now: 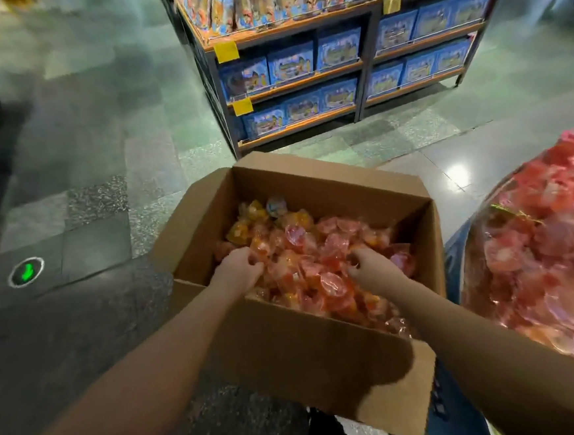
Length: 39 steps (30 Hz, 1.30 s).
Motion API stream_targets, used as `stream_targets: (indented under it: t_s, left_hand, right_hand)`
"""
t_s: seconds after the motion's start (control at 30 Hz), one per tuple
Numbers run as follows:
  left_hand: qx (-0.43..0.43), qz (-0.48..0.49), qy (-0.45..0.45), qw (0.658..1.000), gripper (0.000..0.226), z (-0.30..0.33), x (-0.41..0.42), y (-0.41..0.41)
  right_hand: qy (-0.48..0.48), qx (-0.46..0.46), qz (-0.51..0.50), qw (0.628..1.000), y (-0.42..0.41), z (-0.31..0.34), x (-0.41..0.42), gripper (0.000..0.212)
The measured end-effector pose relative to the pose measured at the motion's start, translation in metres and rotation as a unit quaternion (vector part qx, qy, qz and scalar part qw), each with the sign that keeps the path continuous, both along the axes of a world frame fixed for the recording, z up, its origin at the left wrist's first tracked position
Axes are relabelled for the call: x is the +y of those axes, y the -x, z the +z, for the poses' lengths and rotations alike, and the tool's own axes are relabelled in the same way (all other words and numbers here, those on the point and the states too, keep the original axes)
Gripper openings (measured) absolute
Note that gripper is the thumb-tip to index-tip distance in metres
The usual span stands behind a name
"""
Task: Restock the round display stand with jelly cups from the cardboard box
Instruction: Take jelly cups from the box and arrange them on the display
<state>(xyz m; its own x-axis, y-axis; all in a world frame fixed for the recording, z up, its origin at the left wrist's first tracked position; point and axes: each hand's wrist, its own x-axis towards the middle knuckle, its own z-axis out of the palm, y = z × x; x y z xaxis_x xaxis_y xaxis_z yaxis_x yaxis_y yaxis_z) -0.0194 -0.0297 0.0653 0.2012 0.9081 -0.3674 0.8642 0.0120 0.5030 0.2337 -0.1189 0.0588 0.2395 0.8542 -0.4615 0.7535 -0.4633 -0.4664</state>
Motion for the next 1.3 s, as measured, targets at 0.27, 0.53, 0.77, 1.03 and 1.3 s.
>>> stream_targets:
  t_s: [0.27, 0.53, 0.77, 1.03, 1.3]
  left_hand:
    - [0.103, -0.061, -0.013, 0.993, 0.019, -0.060, 0.145, -0.039]
    - [0.227, -0.223, -0.105, 0.942, 0.051, -0.137, 0.243, -0.079]
    - [0.331, -0.357, -0.136, 0.863, 0.067, -0.193, 0.272, -0.110]
    - [0.347, -0.316, -0.160, 0.868, 0.070, -0.209, 0.271, -0.121]
    - [0.202, -0.230, -0.182, 0.935, 0.040, -0.186, 0.252, -0.108]
  right_hand:
    - [0.055, -0.049, 0.060, 0.995, -0.021, -0.066, 0.173, 0.052]
    - [0.037, -0.092, 0.184, 0.978, -0.023, -0.134, 0.264, 0.055]
    - [0.059, -0.146, 0.279, 0.947, -0.015, -0.183, 0.287, 0.070]
    - [0.019, -0.192, 0.186, 0.964, -0.010, -0.195, 0.275, 0.070]
    - [-0.091, -0.061, -0.009, 0.994, -0.027, -0.190, 0.220, 0.067]
